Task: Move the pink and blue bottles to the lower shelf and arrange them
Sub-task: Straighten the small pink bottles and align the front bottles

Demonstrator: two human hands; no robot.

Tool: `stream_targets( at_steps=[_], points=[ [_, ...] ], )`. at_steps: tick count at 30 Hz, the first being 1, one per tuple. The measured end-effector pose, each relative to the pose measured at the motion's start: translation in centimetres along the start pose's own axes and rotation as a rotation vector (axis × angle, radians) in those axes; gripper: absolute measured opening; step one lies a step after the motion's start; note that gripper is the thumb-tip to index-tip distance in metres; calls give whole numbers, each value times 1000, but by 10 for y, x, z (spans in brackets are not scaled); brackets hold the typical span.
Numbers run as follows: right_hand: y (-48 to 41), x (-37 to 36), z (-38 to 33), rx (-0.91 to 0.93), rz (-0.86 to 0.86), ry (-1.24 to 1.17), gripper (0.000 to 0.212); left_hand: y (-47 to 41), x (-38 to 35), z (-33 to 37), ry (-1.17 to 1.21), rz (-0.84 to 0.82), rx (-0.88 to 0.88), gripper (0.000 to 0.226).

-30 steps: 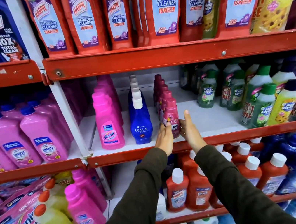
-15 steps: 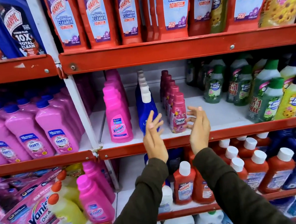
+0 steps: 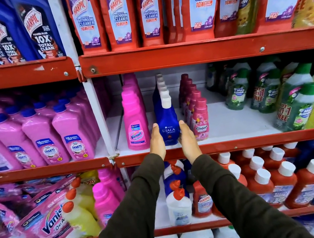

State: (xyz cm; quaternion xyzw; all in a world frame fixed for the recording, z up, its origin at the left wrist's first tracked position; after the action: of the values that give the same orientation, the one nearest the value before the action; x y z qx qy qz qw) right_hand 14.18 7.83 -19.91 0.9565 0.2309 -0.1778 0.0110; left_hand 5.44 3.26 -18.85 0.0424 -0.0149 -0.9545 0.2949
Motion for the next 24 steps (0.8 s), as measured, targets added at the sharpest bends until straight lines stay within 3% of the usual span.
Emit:
stream_targets(
  at_steps=[6,11,15,17,21,24],
  points=[
    [1,4,-3,12,12,-8,33,0,2,-4,-33,-32,18,53],
    [2,2,-3,19,6,-4,34,-6,3,-12,-40,-62,-1,61],
    [6,0,-4,24,15,-4,45,-24,7,-33,-95,-80,-17,97],
    [12,-2,-7,49,34,11,46,-19,7,-31,-147,-79,-32,103],
    [31,-5,-10,285,220,72,43,27,10,-9,-266,40,-241,60],
    [41,-16,0,444,259,81,31,44,28,-9,-283,243,-489,50]
  ],
)
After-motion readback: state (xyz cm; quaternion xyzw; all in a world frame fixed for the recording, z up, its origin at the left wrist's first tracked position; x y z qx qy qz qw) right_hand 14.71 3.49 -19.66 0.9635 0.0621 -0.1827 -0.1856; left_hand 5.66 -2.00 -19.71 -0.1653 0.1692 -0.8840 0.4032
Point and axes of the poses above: each hand's wrist, its own y-axis away from the middle knuckle, its own x-axis out of the back of the hand, z = x × y, the point moved 2 cm from there along -y, towards the middle knuckle, and after that the axes turned 13 degrees about -y, right-handed, at the moved point
